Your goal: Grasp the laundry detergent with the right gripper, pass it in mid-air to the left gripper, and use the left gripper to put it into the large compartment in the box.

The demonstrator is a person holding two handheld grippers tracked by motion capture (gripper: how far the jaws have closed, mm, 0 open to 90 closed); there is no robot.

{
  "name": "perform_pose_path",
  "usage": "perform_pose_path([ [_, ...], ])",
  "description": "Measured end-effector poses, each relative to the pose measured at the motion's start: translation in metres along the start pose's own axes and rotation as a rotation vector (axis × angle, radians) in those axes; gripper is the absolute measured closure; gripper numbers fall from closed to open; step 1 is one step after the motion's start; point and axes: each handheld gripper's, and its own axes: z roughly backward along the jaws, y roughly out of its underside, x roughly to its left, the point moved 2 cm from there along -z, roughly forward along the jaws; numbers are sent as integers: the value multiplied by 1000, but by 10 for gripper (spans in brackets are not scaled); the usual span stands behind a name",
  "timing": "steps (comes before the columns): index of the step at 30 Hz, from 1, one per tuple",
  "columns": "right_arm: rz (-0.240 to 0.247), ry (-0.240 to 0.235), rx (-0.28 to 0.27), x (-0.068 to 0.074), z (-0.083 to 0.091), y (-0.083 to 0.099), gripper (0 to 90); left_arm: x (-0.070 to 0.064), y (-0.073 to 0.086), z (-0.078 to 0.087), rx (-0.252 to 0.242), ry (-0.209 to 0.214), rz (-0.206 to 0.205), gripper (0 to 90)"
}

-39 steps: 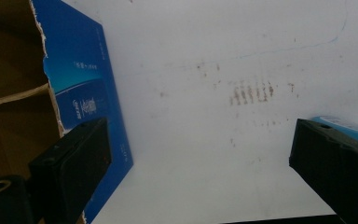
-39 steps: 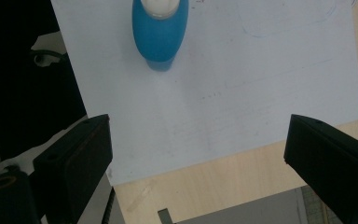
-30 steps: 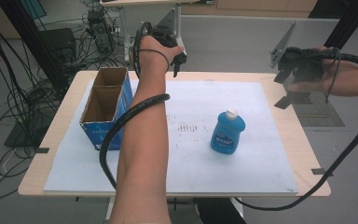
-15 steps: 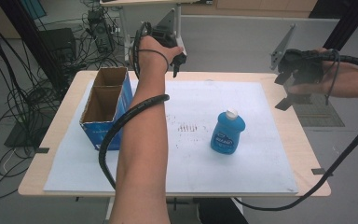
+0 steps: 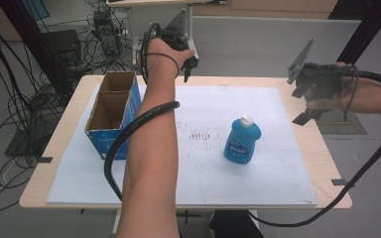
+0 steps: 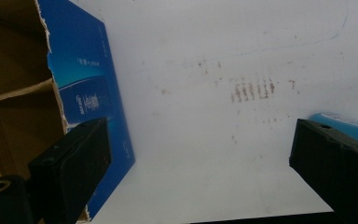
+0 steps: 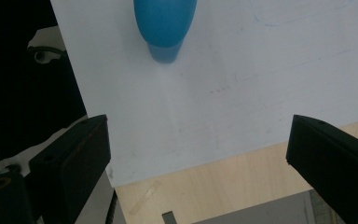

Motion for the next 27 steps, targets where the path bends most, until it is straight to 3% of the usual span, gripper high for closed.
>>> perform_pose_path([
  [12,-20,-27,-32,4,-30,14,58,0,4,-2,-2,-1,1,60],
  [27,-92,-53,-119,10,-76,26,59,3,5,-12,10,9,-9,58],
])
